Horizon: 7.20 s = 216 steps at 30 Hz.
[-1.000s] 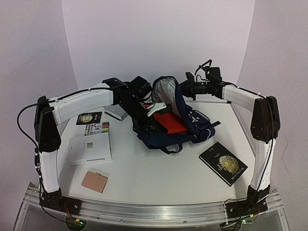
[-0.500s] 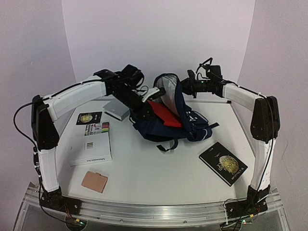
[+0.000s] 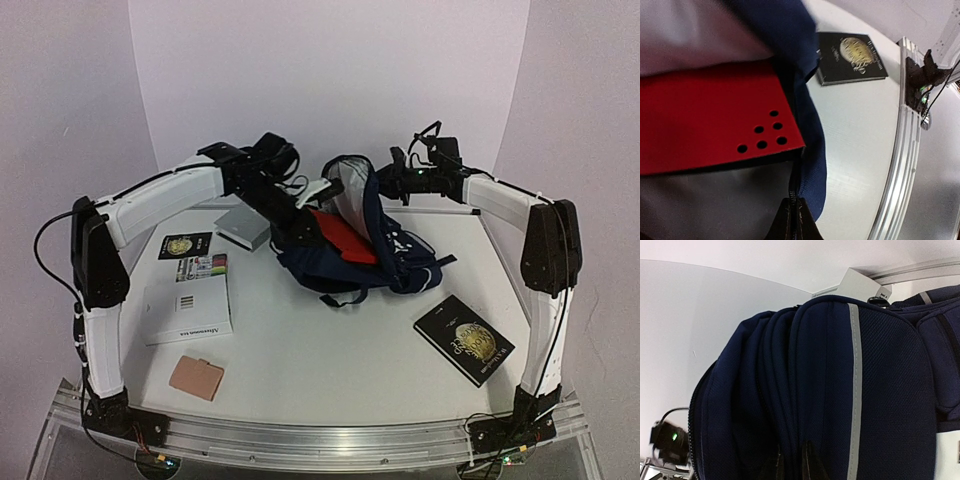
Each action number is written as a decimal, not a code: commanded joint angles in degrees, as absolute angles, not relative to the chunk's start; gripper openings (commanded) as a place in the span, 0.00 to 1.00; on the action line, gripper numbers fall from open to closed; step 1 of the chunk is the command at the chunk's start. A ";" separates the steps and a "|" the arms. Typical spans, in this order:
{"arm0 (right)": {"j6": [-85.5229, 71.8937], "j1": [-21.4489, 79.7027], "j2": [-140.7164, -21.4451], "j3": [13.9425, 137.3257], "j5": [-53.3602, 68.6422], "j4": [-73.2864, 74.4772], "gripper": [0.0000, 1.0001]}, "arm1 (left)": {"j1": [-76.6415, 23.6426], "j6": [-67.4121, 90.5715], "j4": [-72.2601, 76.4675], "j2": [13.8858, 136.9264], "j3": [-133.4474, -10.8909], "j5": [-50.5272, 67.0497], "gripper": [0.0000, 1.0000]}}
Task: Pack the student bag
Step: Adjust the student bag at the center of the board.
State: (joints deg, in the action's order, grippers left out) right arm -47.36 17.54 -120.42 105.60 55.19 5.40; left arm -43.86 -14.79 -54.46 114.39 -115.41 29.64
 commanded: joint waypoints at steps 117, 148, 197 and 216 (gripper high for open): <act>-22.40 19.46 -109.89 85.81 55.93 15.56 0.00 | -25.89 33.27 -35.11 111.33 -90.54 18.31 0.61; -3.05 19.46 -108.29 89.72 42.17 21.06 0.21 | -29.31 36.33 -21.88 120.08 -98.52 19.09 0.80; 11.84 44.20 -109.76 86.49 16.03 8.24 0.43 | -29.56 57.19 -11.67 124.16 -115.21 33.34 0.00; 13.20 44.04 -126.08 95.19 10.21 5.27 0.56 | -29.58 57.63 -10.48 123.44 -112.58 35.60 0.00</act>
